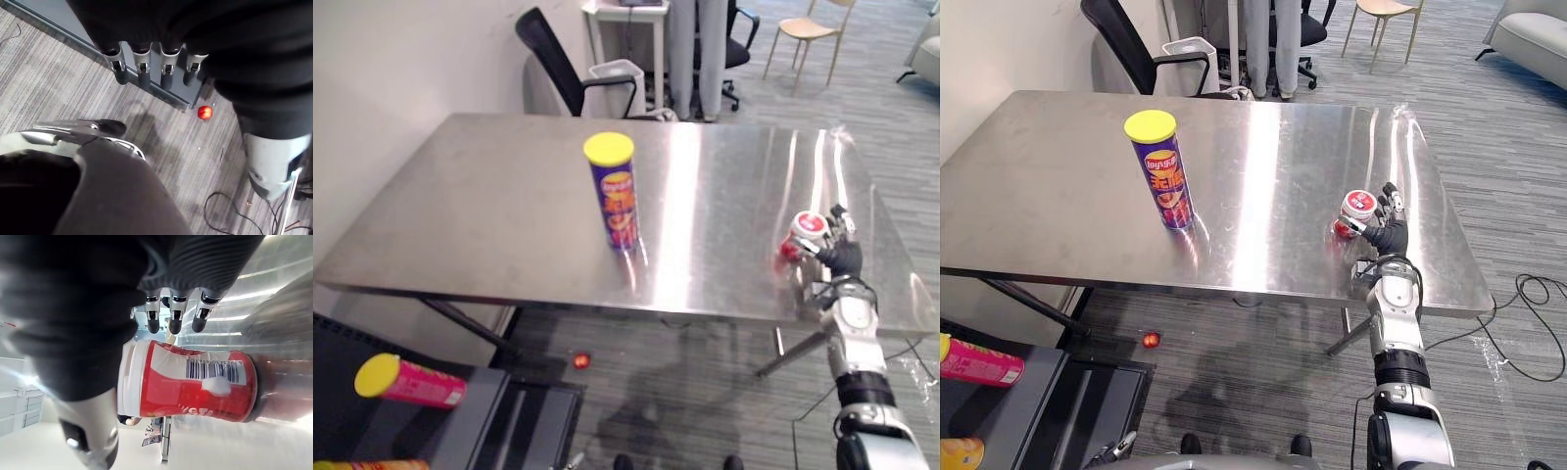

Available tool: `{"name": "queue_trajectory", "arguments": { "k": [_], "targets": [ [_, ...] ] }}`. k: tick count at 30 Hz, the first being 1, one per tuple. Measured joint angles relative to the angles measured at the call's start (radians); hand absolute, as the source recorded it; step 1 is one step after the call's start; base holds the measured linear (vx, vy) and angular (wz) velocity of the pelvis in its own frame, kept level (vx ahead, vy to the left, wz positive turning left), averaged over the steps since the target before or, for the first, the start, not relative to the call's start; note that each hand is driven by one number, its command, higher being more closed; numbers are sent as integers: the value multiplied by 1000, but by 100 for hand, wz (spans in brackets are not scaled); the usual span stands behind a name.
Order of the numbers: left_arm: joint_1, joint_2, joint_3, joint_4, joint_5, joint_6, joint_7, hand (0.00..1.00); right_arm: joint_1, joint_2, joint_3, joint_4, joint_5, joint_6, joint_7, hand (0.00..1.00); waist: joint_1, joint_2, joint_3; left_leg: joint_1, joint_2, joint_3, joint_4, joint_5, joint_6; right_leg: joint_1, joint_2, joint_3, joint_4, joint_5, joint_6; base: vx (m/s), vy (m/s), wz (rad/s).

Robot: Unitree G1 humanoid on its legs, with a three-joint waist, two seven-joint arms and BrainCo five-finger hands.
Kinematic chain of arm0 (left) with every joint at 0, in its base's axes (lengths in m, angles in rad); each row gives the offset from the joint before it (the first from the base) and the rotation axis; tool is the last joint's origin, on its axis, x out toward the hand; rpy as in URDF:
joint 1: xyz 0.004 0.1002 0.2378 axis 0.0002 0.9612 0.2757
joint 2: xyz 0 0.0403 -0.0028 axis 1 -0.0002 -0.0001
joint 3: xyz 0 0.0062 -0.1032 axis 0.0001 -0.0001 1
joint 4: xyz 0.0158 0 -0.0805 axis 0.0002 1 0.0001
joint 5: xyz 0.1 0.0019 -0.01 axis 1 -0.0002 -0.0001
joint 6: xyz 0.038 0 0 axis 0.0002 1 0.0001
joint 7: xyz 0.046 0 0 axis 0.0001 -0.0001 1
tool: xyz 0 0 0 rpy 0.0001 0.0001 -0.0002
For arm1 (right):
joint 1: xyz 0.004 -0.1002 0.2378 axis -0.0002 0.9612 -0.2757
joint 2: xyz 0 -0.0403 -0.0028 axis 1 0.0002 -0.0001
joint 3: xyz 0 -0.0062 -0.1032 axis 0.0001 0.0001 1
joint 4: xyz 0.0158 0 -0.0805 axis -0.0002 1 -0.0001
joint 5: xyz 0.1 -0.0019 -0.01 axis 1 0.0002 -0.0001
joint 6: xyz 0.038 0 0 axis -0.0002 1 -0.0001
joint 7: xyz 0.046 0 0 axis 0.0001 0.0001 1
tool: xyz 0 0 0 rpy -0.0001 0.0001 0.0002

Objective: Put the gum and the chips on the shelf.

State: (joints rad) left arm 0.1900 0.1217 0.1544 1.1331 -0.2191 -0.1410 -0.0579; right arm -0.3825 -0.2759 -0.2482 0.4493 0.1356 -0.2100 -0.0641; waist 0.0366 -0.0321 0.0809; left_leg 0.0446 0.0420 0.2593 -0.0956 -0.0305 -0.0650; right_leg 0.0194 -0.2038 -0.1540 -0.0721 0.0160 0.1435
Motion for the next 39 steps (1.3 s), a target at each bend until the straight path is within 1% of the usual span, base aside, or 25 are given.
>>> {"name": "queue_trajectory", "arguments": {
  "k": [4,8,15,19,25,27,31,32,34,38,39],
  "targets": [
    [0,0,-2,-1,0,0,3,0,-22,0,2,17,0,1,-1,100,7,0,1,-2,-1,0,0,1,2,-2,-1,-2,0,0,0,-24,-33,0],
    [0,0,-11,-13,5,0,7,0,-55,0,23,38,-1,2,-1,100,8,3,24,-2,-1,0,0,3,2,-2,-1,-2,0,0,0,-30,-39,-1],
    [-1,-1,-12,-22,7,0,8,0,-69,0,50,38,-3,2,8,100,21,3,26,-4,-1,0,0,3,2,-2,-1,-4,-1,0,0,-7,-34,0],
    [-1,-1,-13,-23,7,0,9,0,-72,1,65,38,-6,3,12,100,23,2,26,-3,-1,-3,0,3,2,1,-1,-8,-3,1,-1,-15,-37,2],
    [-1,0,-12,-29,20,0,9,0,-70,1,66,32,-10,10,27,100,21,1,27,-1,-1,-2,0,4,4,8,1,-13,-16,23,-9,-21,-27,-1],
    [-1,0,-11,-30,46,0,10,0,-19,1,65,-57,-17,22,30,100,19,1,27,0,-1,-18,0,6,7,17,0,-28,-12,23,-9,-19,-37,17],
    [0,0,-9,-32,47,0,10,0,58,1,59,-225,-18,22,32,100,12,2,27,5,5,-26,0,8,10,5,3,-34,29,23,-9,-15,-21,7],
    [2,0,-8,-31,48,0,10,0,77,1,56,-287,-19,22,38,100,4,2,27,6,5,-27,1,9,12,0,1,-34,44,22,-9,0,0,0],
    [3,-1,2,-30,56,2,10,0,115,1,42,-389,-20,10,59,100,-1,1,27,14,0,-28,1,10,13,0,-5,-33,59,22,-8,-21,1,0],
    [2,-4,27,-31,78,4,9,0,155,1,23,-493,-19,-8,80,100,-3,-1,26,13,-5,-27,0,11,16,-2,-12,-31,58,21,-8,-32,-10,-2],
    [2,-7,39,-32,83,11,8,0,165,1,17,-522,-19,-13,93,100,-5,-2,26,13,-4,-27,0,12,16,-3,-12,-30,58,20,-6,-46,-37,-6]
  ]
}}
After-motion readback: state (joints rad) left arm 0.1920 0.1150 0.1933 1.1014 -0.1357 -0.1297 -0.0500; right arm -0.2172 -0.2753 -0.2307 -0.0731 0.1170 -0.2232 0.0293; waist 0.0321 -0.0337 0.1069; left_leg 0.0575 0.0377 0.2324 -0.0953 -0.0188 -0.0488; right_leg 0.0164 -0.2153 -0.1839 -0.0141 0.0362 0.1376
